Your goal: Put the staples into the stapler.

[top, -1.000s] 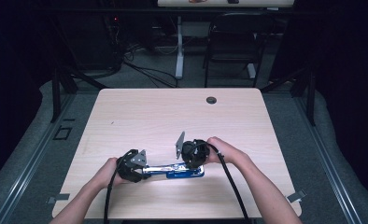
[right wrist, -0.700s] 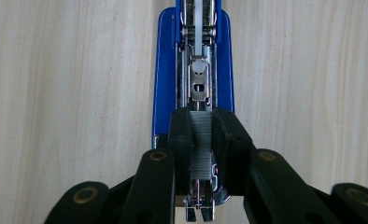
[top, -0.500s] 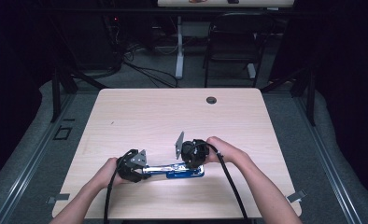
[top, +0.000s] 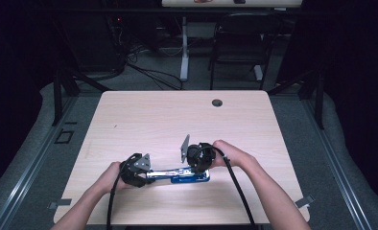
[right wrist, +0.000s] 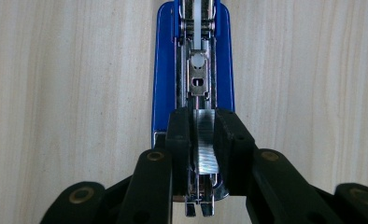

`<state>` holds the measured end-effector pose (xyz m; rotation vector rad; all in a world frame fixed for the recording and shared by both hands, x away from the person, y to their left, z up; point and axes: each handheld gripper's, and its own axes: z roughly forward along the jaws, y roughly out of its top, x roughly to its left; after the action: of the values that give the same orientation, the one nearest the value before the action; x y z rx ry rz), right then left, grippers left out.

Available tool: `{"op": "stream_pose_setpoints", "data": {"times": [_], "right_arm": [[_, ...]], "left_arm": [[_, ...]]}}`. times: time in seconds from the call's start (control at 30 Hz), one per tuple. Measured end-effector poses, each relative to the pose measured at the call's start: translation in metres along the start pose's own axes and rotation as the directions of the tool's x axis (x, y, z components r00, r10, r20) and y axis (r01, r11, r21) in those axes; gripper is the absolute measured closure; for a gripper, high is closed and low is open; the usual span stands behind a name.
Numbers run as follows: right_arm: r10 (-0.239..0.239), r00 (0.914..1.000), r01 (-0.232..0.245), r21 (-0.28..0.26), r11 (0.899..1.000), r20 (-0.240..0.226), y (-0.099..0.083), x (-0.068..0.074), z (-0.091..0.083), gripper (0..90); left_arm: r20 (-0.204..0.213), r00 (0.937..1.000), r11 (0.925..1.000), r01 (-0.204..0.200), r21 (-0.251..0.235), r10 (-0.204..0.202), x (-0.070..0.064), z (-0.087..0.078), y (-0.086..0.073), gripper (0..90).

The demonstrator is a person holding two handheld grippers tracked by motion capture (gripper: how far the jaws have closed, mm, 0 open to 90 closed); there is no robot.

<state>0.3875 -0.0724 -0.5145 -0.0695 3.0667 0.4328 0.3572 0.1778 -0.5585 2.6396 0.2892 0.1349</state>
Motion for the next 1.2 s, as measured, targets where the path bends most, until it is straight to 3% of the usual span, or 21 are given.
{"op": "stream_pose_setpoints", "data": {"times": [0.37,0.8,1.2], "right_arm": [[0.004,0.9999,-0.004,0.002,1.0,-0.013,-0.001,-0.003,0.0,75.6],[0.081,0.9944,-0.082,-0.013,0.997,-0.069,-0.008,-0.016,0.004,74.8],[0.098,0.9893,-0.099,-0.012,0.995,-0.108,-0.005,-0.019,0.004,78.1]], "left_arm": [[0.0,1.0,1.0,0.001,0.0,-0.001,0.0,0.0,0.0,62.9],[0.001,1.0,1.0,0.002,0.0,-0.002,0.0,0.0,0.0,62.9],[-0.001,1.0,1.0,0.001,0.001,-0.001,0.0,0.0,0.0,62.9]]}}
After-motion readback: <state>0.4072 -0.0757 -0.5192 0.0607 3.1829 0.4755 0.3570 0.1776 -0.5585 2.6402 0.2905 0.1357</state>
